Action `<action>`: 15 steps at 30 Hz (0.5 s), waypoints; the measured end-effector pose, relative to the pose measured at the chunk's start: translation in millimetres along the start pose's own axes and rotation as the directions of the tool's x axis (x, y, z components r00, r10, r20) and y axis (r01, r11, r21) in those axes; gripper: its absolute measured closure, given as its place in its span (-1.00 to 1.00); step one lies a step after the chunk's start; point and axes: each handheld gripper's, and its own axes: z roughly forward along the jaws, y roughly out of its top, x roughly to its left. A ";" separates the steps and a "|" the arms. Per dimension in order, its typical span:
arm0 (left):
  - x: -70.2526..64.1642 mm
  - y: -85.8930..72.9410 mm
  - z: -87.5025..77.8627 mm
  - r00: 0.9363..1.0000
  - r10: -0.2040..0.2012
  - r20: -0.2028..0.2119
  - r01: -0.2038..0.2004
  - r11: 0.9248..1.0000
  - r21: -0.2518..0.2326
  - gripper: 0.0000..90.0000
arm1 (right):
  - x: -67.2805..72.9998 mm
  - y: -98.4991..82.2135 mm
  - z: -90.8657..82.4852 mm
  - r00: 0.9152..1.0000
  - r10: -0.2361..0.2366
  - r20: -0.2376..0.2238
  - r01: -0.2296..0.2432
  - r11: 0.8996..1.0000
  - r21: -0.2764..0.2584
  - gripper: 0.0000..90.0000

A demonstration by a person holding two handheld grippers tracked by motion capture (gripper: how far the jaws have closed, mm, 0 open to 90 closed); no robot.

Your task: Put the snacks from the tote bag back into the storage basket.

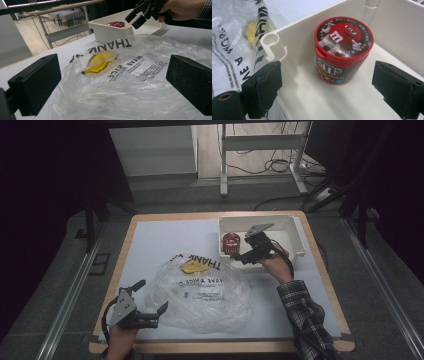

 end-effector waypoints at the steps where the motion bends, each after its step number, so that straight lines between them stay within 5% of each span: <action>1: 0.0 0.0 0.0 1.000 0.000 0.000 0.000 1.000 0.000 -1.00 | 0.0 -0.4 -0.7 1.000 0.000 -0.002 0.000 1.000 -0.001 -0.79; 15: 0.5 0.1 -1.1 1.000 -0.001 -0.001 0.001 1.000 -0.003 -1.00 | 7.2 -2.9 -8.5 1.000 0.001 -0.005 -0.001 1.000 -0.021 -0.81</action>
